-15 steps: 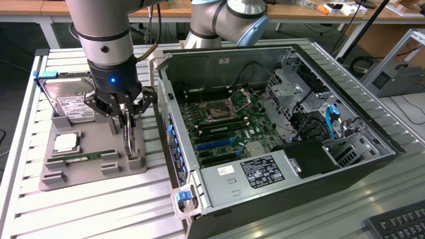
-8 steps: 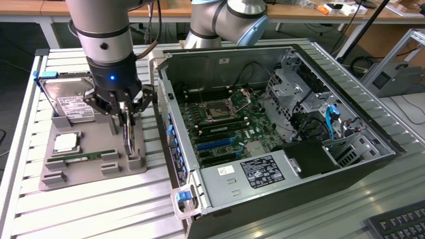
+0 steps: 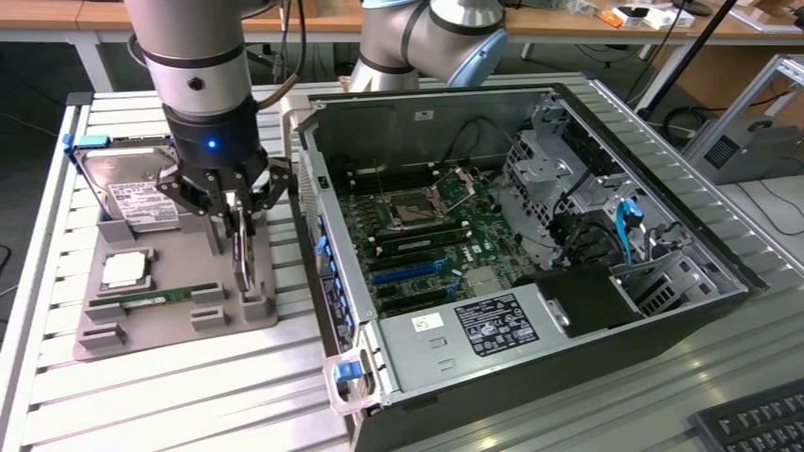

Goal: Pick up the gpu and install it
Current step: 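Pick up the gpu and move the gpu toward the slot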

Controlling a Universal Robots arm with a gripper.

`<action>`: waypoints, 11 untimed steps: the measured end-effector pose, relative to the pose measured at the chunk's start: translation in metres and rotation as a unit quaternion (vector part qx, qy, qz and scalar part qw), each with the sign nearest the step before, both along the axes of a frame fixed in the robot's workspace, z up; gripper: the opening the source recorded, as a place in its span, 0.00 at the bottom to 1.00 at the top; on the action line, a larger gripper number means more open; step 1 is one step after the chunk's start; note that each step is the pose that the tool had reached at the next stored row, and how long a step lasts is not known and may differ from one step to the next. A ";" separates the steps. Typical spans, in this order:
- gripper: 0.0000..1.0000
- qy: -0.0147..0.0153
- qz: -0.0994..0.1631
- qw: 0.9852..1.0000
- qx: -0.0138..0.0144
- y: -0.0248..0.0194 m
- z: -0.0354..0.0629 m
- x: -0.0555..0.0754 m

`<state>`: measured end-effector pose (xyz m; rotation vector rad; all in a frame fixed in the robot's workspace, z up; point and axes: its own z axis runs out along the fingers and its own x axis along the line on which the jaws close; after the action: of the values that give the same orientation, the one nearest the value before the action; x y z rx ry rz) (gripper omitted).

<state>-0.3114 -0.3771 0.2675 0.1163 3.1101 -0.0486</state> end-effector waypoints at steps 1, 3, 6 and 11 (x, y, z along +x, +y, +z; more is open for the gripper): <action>0.27 0.000 0.000 1.000 0.000 0.0000 0.0003 0.000; 0.27 0.000 0.000 1.000 0.000 0.0000 0.0005 0.000; 0.27 0.000 0.000 1.000 0.000 0.0000 0.0010 0.000; 0.27 0.000 0.000 1.000 0.001 0.0000 0.0088 0.000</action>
<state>-0.3115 -0.3771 0.2763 0.1163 3.1102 -0.0464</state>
